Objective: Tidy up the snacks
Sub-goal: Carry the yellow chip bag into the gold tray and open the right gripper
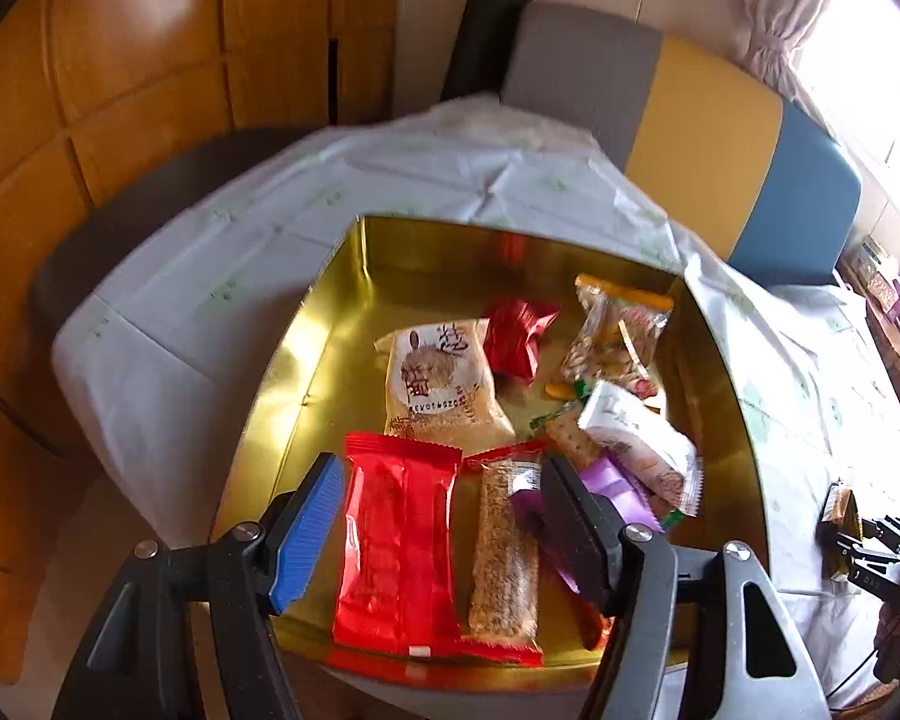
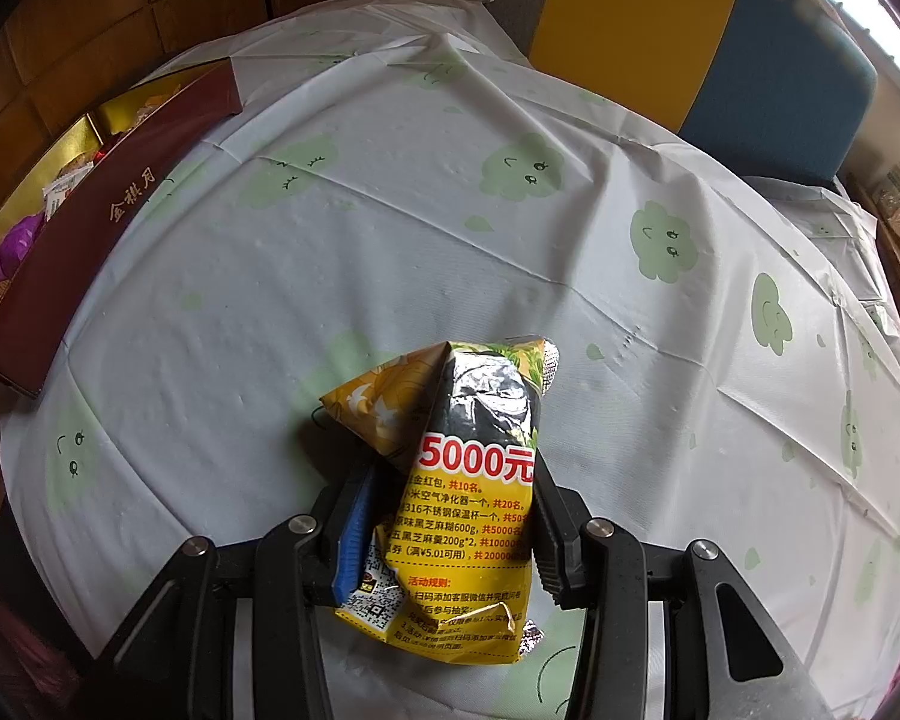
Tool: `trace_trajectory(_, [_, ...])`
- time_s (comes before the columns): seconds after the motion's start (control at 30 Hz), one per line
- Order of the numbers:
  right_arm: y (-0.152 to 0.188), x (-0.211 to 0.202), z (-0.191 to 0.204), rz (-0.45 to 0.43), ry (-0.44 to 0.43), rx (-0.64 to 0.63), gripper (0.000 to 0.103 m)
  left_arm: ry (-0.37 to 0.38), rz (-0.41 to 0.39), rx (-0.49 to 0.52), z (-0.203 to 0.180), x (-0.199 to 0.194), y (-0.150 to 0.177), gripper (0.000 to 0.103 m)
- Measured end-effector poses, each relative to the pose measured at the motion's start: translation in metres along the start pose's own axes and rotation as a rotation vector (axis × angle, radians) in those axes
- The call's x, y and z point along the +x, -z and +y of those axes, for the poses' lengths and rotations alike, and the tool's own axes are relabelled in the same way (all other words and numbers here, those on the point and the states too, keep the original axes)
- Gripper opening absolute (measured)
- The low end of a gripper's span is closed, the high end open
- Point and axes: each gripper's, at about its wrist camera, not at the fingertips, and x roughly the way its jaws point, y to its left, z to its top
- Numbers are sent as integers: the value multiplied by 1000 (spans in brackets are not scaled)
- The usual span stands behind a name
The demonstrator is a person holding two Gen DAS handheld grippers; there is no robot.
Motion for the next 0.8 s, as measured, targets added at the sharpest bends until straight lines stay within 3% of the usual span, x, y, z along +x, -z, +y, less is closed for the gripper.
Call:
trace_trajectory(0.37, [-4, 1, -5, 13, 4, 30, 44, -22, -98, 106, -28, -32, 29, 69])
trace_trajectory(0.8, [-23, 7, -15, 43, 11, 144, 40, 6, -121, 107, -29, -42, 37, 69])
